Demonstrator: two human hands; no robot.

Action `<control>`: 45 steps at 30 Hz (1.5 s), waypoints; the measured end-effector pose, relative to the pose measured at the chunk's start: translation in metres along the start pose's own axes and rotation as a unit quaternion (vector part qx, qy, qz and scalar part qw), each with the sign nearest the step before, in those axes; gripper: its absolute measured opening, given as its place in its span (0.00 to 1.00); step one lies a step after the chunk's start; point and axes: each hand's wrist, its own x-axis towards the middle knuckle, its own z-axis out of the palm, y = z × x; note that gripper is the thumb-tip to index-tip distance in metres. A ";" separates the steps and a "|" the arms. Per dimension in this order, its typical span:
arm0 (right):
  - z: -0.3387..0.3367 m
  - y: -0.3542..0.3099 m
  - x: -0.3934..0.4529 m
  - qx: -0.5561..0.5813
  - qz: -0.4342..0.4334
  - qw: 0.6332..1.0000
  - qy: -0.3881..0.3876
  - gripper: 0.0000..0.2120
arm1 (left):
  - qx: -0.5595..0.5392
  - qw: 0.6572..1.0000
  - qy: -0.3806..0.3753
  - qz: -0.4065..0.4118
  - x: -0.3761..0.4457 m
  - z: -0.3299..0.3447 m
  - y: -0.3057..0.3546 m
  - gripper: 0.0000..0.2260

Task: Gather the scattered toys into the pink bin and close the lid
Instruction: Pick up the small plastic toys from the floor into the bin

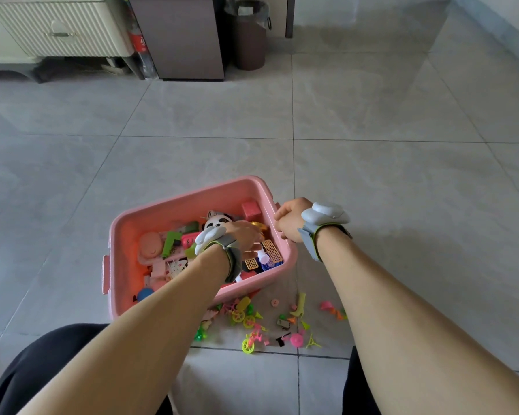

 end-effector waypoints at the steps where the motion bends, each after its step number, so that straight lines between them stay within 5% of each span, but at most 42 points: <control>1: 0.001 0.003 -0.004 -0.010 0.004 1.000 0.003 0.08 | 0.023 1.000 -0.015 0.008 -0.008 0.001 0.002 0.06; 8: 0.002 0.022 -0.049 -0.183 -0.018 0.983 0.025 0.14 | 0.244 0.961 -0.004 0.129 -0.038 -0.007 -0.019 0.04; 16: 0.037 0.056 -0.108 -0.231 0.000 0.973 -0.027 0.17 | 0.311 0.932 -0.036 0.184 -0.083 0.000 -0.076 0.03; 21: 0.078 0.094 -0.127 -0.194 0.010 0.980 -0.038 0.09 | 0.382 0.910 -0.039 0.158 -0.084 0.002 -0.122 0.09; 23: 0.089 0.107 -0.134 -0.215 0.029 0.974 -0.064 0.04 | 0.419 0.897 -0.050 0.130 -0.079 0.002 -0.143 0.04; 26: 0.096 0.125 -0.135 -0.214 0.063 0.971 -0.086 0.08 | 0.444 0.889 -0.038 0.103 -0.065 0.002 -0.174 0.10; 29: 0.095 0.139 -0.127 -0.185 0.074 0.972 -0.125 0.14 | 0.471 0.879 -0.052 0.058 -0.061 0.003 -0.199 0.06; 33: 0.103 0.161 -0.114 -0.149 0.099 0.981 -0.070 0.16 | 0.484 0.872 -0.063 0.010 -0.044 0.006 -0.225 0.13; 45: 0.147 0.213 -0.057 -0.087 0.179 0.978 -0.064 0.17 | 0.471 0.879 0.011 0.077 0.018 0.039 -0.257 0.22</control>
